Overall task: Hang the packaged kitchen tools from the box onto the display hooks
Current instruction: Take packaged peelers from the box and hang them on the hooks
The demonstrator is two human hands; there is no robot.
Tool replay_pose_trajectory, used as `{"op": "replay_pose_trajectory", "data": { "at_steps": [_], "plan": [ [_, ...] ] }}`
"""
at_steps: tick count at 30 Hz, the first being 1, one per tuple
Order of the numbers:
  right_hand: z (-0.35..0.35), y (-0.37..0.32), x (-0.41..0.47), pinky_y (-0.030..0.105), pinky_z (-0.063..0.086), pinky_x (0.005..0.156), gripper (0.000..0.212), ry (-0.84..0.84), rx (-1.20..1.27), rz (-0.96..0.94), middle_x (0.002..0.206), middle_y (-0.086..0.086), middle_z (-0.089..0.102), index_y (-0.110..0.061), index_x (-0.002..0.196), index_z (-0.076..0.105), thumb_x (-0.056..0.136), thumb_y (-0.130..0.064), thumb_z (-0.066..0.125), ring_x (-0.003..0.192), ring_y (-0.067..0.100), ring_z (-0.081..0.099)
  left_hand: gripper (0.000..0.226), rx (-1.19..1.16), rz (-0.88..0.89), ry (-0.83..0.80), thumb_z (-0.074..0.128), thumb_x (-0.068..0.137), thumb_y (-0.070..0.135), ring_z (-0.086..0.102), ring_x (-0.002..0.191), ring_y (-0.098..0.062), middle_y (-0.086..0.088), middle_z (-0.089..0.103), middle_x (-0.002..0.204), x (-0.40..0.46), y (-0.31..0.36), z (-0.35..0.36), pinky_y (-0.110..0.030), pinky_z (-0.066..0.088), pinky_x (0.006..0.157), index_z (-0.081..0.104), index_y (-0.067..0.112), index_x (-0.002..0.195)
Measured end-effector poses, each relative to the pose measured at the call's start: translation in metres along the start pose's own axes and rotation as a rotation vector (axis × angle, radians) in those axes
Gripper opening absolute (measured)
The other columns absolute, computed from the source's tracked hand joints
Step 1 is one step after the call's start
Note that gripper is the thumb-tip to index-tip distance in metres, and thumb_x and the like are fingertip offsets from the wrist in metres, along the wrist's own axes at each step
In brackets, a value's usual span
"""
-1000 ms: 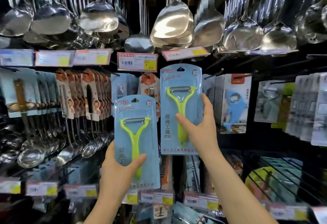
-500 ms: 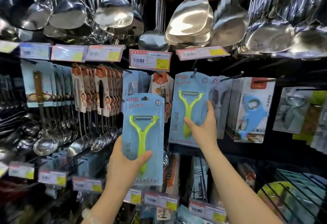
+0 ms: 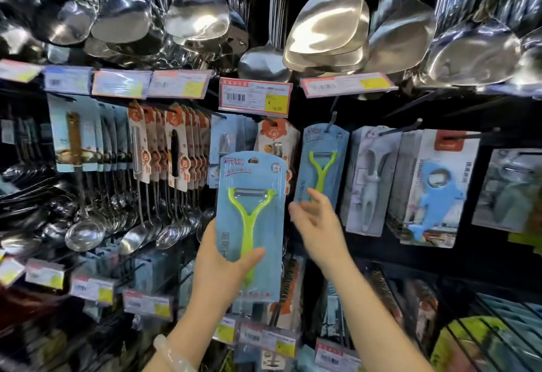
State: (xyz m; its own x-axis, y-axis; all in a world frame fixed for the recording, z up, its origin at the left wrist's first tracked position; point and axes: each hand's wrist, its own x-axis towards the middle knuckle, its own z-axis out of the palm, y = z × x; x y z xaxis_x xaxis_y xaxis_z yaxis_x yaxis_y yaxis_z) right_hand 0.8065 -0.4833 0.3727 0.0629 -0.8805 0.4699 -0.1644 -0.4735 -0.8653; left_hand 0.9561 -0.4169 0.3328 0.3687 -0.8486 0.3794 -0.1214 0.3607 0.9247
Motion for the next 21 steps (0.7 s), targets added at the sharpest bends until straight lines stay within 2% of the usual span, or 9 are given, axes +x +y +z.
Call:
{"op": "replay_pose_trajectory", "data": {
  "at_steps": [2,5,7,11,12,15,16,18,21],
  "plan": [
    [0.011,0.002,-0.026,0.020,0.051,0.079,0.055,-0.085,0.110,-0.033,0.120,-0.010,0.058,-0.038,0.130,0.035,0.086,-0.030,0.066,0.102,0.004,0.061,0.064,0.038,0.049,-0.031,0.083,0.069,0.018,0.062,0.102,-0.007,0.014,0.064,0.111,-0.001,-0.003,0.010,-0.023,0.053,0.080,0.049,0.039,0.120],
    [0.013,0.009,-0.047,0.032,0.052,0.093,0.068,0.015,0.202,-0.104,0.130,-0.009,0.056,-0.048,0.129,0.031,0.083,-0.015,0.070,0.114,0.007,0.058,0.070,0.051,0.105,-0.123,0.083,0.069,0.026,0.060,0.106,-0.002,0.021,0.062,0.115,-0.006,-0.005,0.022,-0.031,0.053,0.088,0.046,0.045,0.126],
    [0.005,0.010,-0.049,0.040,0.050,0.098,0.072,0.078,0.231,-0.121,0.138,-0.004,0.050,-0.054,0.127,0.030,0.083,-0.013,0.070,0.121,0.013,0.054,0.080,0.076,0.125,-0.184,0.082,0.069,0.035,0.056,0.114,-0.002,0.021,0.056,0.124,-0.007,-0.005,0.030,-0.035,0.051,0.094,0.038,0.047,0.135],
    [-0.013,0.001,-0.045,0.050,0.041,0.105,0.075,0.157,0.162,-0.204,0.147,-0.008,0.039,-0.074,0.121,0.026,0.075,-0.038,0.073,0.134,0.018,0.041,0.095,0.069,0.185,-0.247,0.075,0.065,0.057,0.044,0.130,-0.006,0.019,0.043,0.141,-0.005,0.006,0.044,-0.042,0.044,0.103,0.022,0.048,0.144],
    [-0.016,-0.003,-0.043,0.050,0.040,0.105,0.073,0.169,0.155,-0.225,0.148,-0.008,0.039,-0.075,0.121,0.027,0.073,-0.042,0.072,0.135,0.017,0.041,0.094,0.064,0.218,-0.246,0.075,0.068,0.053,0.041,0.132,-0.004,0.022,0.039,0.144,-0.004,0.011,0.048,-0.040,0.041,0.106,0.020,0.049,0.144],
    [-0.029,-0.014,-0.035,0.048,0.047,0.100,0.069,0.201,0.147,-0.295,0.143,0.000,0.045,-0.075,0.117,0.032,0.080,-0.033,0.073,0.129,0.018,0.047,0.092,0.047,0.300,-0.220,0.078,0.075,0.030,0.030,0.130,0.017,0.037,0.028,0.140,0.000,0.026,0.056,-0.018,0.033,0.109,0.013,0.059,0.133],
    [-0.032,-0.018,-0.033,0.047,0.049,0.098,0.069,0.207,0.149,-0.308,0.142,0.001,0.047,-0.076,0.115,0.033,0.079,-0.032,0.072,0.128,0.018,0.049,0.093,0.041,0.313,-0.210,0.079,0.075,0.025,0.030,0.129,0.017,0.038,0.028,0.139,0.003,0.028,0.059,-0.018,0.034,0.108,0.012,0.060,0.130],
    [-0.038,-0.024,-0.028,0.046,0.049,0.098,0.068,0.212,0.148,-0.320,0.141,0.002,0.047,-0.076,0.113,0.034,0.078,-0.031,0.073,0.127,0.018,0.050,0.093,0.038,0.332,-0.206,0.079,0.076,0.023,0.030,0.128,0.018,0.041,0.026,0.137,0.008,0.034,0.063,-0.021,0.034,0.108,0.012,0.059,0.130],
    [-0.041,-0.029,-0.021,0.047,0.048,0.098,0.068,0.211,0.135,-0.323,0.141,0.002,0.048,-0.073,0.114,0.034,0.078,-0.029,0.072,0.127,0.019,0.049,0.093,0.046,0.340,-0.211,0.078,0.076,0.025,0.022,0.118,0.031,0.050,0.019,0.125,0.013,0.041,0.067,-0.007,0.027,0.102,0.010,0.053,0.133]
  ]
}}
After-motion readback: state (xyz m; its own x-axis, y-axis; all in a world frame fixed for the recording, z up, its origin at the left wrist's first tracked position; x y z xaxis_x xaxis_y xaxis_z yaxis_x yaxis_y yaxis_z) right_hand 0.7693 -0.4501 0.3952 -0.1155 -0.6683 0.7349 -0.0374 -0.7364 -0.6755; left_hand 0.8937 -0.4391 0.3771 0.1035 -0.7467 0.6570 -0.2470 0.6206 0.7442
